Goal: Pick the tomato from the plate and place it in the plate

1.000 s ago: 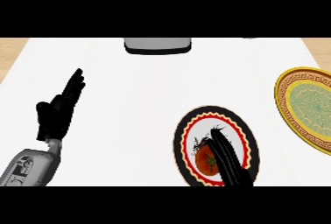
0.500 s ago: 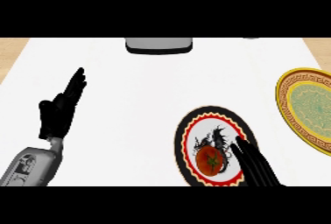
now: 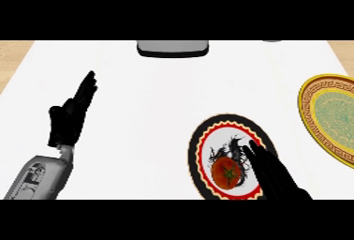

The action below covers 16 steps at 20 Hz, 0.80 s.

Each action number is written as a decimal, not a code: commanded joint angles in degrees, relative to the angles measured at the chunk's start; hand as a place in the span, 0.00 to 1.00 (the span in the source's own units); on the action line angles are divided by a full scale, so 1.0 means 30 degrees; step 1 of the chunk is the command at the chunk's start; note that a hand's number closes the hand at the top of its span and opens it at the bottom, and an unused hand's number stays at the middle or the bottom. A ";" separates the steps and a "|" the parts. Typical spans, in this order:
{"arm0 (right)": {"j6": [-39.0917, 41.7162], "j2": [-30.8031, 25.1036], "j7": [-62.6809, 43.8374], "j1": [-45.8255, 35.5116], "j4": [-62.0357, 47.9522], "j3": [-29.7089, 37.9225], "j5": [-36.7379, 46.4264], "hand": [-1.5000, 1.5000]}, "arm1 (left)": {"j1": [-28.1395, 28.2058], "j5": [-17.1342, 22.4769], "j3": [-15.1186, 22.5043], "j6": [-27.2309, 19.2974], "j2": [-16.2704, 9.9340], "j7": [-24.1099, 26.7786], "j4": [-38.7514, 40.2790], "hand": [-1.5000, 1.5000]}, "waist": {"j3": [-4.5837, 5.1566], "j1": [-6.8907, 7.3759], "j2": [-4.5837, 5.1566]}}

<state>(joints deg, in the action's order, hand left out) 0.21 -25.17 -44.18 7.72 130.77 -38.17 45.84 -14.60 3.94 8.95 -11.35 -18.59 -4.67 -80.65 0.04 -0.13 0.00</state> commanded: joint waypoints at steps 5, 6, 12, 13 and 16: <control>0.2233 0.2524 -0.1327 -0.2034 -0.3269 -0.0481 0.0489 0.00 | -0.0060 -0.0376 -0.0587 0.0744 0.0522 -0.0276 0.0163 0.50 | -0.0008 0.0097 0.0003; 0.2478 0.2379 -0.0925 -0.2114 -0.3493 -0.0005 0.0379 0.00 | -0.0049 -0.0687 -0.0267 0.0543 0.0989 -0.0415 -0.0404 0.50 | -0.0012 0.0076 -0.0005; 0.1560 0.3149 0.0701 -0.1682 -0.6657 0.0179 0.0930 0.00 | -0.0616 -0.0510 -0.1336 0.1542 0.0197 -0.2157 -0.1386 0.50 | -0.0022 0.0080 -0.0022; 0.1725 0.3382 0.1614 -0.1985 -0.7236 0.0633 0.0535 0.00 | -0.0503 -0.0967 -0.1583 0.1633 0.0658 -0.0473 0.0194 0.50 | -0.0017 0.0032 0.0001; 0.2063 0.2489 0.2867 -0.1253 -0.6987 0.1838 -0.0067 0.00 | 0.0993 -0.1428 -0.1076 0.1459 0.1180 -0.1055 -0.1854 0.50 | -0.0019 0.0054 -0.0023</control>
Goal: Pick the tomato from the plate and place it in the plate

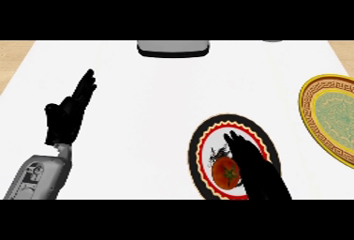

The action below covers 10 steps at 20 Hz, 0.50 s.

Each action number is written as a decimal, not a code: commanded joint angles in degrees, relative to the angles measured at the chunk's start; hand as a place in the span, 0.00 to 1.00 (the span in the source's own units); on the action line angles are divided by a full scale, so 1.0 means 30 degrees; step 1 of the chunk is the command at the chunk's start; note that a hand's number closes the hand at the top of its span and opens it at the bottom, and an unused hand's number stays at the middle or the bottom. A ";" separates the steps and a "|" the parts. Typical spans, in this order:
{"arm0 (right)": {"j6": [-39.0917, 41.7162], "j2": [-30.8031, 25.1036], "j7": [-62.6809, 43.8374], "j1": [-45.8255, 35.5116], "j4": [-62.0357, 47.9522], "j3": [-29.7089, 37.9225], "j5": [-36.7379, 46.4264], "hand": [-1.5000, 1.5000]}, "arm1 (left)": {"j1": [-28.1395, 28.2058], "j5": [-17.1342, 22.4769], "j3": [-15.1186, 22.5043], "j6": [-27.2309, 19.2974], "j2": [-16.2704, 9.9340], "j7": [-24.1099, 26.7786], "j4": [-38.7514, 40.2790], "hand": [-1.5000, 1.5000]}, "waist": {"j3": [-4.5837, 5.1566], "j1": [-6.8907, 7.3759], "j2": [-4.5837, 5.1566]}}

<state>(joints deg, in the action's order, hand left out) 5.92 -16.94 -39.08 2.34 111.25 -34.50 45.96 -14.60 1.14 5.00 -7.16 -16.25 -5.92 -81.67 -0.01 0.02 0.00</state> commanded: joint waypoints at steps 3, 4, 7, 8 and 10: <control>0.0071 0.0722 0.1141 0.0603 -0.1309 0.0336 0.0785 0.00 | -0.0362 -0.0399 -0.1083 0.0875 0.0267 0.0148 0.0654 0.50 | 0.0002 -0.0050 -0.0006; -0.1198 0.0991 0.2020 0.0645 -0.3056 0.0200 0.1131 0.00 | -0.0358 -0.0637 -0.0741 0.0562 0.0702 0.0843 0.1202 0.50 | 0.0001 -0.0052 0.0006; -0.0019 0.1291 0.1795 0.0500 -0.2521 0.0823 0.0744 0.00 | 0.0561 -0.0776 -0.1392 0.1191 0.0304 0.1283 0.0730 0.50 | 0.0003 -0.0023 -0.0003; 0.0278 0.1048 0.2036 0.0596 -0.2242 0.1404 0.0732 0.00 | 0.0296 -0.0697 -0.1702 0.1332 0.0372 0.0579 0.0292 0.50 | 0.0003 -0.0032 -0.0008; -0.1010 0.1160 0.2978 0.1015 -0.4212 0.0682 0.1550 0.00 | -0.0399 -0.1337 -0.0838 0.0478 0.1383 0.0109 0.0807 0.50 | 0.0000 -0.0062 0.0001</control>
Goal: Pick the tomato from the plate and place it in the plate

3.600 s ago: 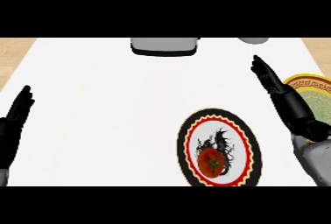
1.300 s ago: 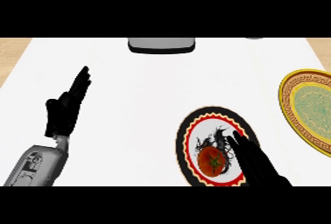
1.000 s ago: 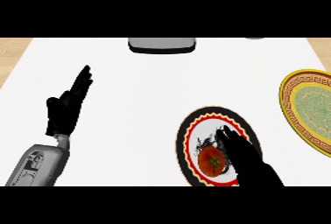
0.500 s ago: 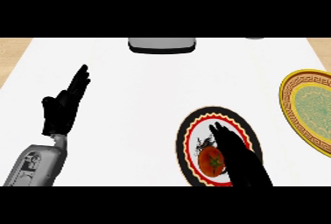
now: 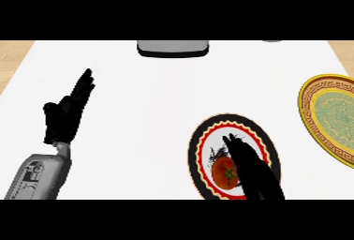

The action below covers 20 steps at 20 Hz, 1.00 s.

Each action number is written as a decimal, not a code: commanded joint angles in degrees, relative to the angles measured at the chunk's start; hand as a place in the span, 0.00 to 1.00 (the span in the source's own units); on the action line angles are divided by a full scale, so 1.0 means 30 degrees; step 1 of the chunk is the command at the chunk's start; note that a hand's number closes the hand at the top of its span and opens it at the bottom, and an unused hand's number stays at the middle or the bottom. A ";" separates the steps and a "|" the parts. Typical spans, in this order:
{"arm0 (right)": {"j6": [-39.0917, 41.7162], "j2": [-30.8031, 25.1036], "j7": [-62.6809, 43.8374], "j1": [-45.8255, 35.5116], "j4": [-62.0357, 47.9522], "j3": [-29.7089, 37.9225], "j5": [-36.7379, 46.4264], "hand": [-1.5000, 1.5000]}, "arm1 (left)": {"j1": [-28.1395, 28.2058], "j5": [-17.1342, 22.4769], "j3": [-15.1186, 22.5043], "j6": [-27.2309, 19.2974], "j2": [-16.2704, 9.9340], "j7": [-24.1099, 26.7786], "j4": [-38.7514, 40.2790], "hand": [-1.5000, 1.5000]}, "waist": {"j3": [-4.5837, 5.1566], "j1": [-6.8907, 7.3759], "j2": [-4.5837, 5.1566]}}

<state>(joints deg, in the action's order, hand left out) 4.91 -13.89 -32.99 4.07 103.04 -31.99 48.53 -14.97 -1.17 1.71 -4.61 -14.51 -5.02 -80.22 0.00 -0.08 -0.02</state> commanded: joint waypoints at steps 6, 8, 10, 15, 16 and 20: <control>-0.1764 0.0142 0.2314 0.0018 -0.1135 0.0980 0.1673 1.00 | 0.0563 -0.0485 -0.0301 0.0650 0.0327 -0.0836 -0.1369 0.50 | -0.0002 0.0005 -0.0015; -0.1302 0.0705 0.2167 -0.0785 -0.1524 0.1399 0.1620 1.00 | 0.0821 -0.0943 0.0202 0.0030 0.1083 -0.1360 -0.2404 0.50 | -0.0003 0.0038 -0.0021; -0.1969 0.1125 0.2984 -0.1170 -0.2669 0.1806 0.1679 1.00 | -0.0589 -0.1337 -0.0160 -0.0175 0.1197 -0.1117 -0.0870 0.50 | -0.0002 -0.0005 -0.0003; -0.3276 0.1239 0.3593 -0.0498 -0.1693 0.2087 0.2411 1.00 | -0.0225 -0.1148 -0.0642 0.0375 0.1307 -0.0341 -0.0035 0.50 | -0.0001 -0.0036 -0.0004; -0.1891 -0.2222 0.4991 0.0860 0.0009 0.4658 0.0014 1.00 | 0.1251 -0.0917 -0.0759 0.0628 0.0836 0.0476 -0.0697 0.50 | -0.0002 -0.0140 -0.0044; -0.1521 -0.6578 0.6572 0.2014 -0.3199 1.0142 -0.1922 1.00 | 0.0701 -0.0963 -0.1146 0.0131 0.0730 -0.0189 -0.0439 0.50 | -0.0116 -0.1607 0.0121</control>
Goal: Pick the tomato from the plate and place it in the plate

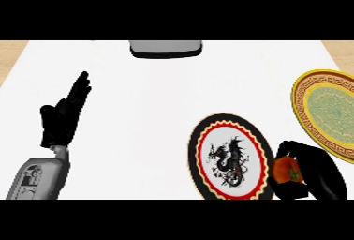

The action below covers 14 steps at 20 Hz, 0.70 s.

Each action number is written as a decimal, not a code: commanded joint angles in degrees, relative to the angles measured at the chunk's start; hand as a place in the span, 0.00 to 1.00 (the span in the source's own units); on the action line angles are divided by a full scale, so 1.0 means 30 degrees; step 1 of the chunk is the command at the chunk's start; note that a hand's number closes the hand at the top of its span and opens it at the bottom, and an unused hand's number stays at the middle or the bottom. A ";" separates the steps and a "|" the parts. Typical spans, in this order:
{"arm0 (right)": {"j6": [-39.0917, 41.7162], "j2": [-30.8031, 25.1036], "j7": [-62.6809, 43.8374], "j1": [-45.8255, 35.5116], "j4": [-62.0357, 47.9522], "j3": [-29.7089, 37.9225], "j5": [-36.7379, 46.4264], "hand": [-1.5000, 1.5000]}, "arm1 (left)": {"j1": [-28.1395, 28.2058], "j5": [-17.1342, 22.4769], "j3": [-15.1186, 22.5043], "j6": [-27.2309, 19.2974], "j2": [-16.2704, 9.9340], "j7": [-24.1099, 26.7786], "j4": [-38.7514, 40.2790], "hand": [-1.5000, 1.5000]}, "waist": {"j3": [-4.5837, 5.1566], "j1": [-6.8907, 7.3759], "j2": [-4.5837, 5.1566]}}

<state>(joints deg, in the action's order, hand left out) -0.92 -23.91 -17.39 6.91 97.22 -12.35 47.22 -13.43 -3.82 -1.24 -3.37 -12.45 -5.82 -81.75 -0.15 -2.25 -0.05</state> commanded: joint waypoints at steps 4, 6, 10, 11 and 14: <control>0.0037 -0.6124 0.4218 0.0932 -0.2991 0.7697 -0.3568 1.00 | 0.0586 0.0081 -0.0371 -0.0289 -0.0010 0.0220 -0.0072 0.50 | -0.0105 -0.1045 -0.0130; -0.0668 -0.6721 0.6239 0.0420 -0.3884 0.9650 -0.5125 1.00 | 0.0569 0.0156 -0.0395 -0.0198 -0.0129 -0.0288 -0.0311 0.50 | -0.0187 -0.0817 -0.0262; -0.0441 -0.8214 1.0949 0.0011 -0.5966 1.2915 -0.8410 1.00 | 0.0606 -0.0104 -0.0298 -0.0543 0.0143 0.0224 -0.0189 0.50 | -0.0144 -0.0717 -0.0181; -0.0005 -0.8752 1.2058 -0.0263 -0.6518 1.3537 -0.9109 1.00 | 0.0290 0.0141 -0.0535 -0.0318 -0.0103 -0.0151 -0.0099 0.50 | -0.0145 -0.0600 -0.0150; 0.1422 -0.9922 1.5756 -0.0777 -0.8706 1.5082 -1.1066 1.00 | 0.0345 -0.0206 0.0336 -0.0274 0.0519 0.0047 -0.0048 0.50 | -0.0118 -0.0134 -0.0029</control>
<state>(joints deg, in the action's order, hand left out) 0.11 -49.07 18.04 6.45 77.76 26.01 21.23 -11.96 -3.91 -1.62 -4.18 -12.08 -5.74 -82.40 -0.54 -3.65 -0.48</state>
